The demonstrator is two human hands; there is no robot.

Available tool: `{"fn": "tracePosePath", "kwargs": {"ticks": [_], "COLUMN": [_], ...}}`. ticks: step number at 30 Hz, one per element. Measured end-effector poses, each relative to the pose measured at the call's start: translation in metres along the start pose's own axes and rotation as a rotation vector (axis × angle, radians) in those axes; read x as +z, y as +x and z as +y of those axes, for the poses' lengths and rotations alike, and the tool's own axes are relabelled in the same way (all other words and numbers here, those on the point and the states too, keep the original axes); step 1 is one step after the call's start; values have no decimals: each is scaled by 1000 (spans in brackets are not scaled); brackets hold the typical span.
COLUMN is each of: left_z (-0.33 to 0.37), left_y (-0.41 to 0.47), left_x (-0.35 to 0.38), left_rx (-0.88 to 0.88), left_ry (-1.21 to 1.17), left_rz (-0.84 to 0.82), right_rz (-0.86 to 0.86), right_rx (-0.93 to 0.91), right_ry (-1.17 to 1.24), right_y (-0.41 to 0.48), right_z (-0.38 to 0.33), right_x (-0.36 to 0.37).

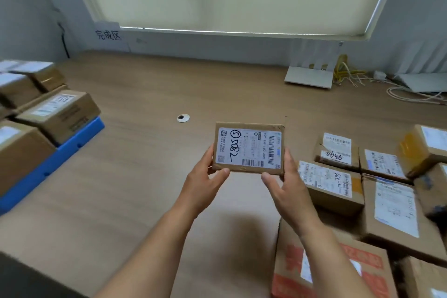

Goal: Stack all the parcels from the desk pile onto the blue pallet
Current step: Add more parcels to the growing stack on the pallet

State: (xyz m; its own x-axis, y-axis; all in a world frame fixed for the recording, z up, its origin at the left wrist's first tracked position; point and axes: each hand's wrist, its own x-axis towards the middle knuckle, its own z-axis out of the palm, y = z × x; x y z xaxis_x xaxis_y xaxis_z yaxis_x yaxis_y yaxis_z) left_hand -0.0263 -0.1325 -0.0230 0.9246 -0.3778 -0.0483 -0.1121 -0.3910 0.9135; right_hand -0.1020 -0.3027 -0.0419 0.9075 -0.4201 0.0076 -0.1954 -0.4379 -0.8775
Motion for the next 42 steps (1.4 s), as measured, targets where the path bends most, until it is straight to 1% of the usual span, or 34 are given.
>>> {"fn": "tracePosePath", "kwargs": {"ticks": [14,19,25,28,35,42], "left_z": [-75,-104,-133,-145,-171,-200], "left_y": [-91,-114,-145,-155,-158,-132], "left_x": [-201,-262,-328,-357,-425,-514], "left_rx": [-63,-89,-76,-109,-174,-198], "left_ry": [-10,-18,-6,-28,-64,-39], "left_rz": [255,335,414,474,606,739], "right_rz": [-153,-205,-204,-229,-295,-364], "right_rx": [-171,-245,-319,-355,-432,-452], "right_ry": [-38,-41,-14,-16,-43,40], "right_y": [-56,-70,-93,-100,-86,-57], "right_z": [-115,-154,-194,-212,-250,-295], "right_x": [184,243,308,337,412,501]}}
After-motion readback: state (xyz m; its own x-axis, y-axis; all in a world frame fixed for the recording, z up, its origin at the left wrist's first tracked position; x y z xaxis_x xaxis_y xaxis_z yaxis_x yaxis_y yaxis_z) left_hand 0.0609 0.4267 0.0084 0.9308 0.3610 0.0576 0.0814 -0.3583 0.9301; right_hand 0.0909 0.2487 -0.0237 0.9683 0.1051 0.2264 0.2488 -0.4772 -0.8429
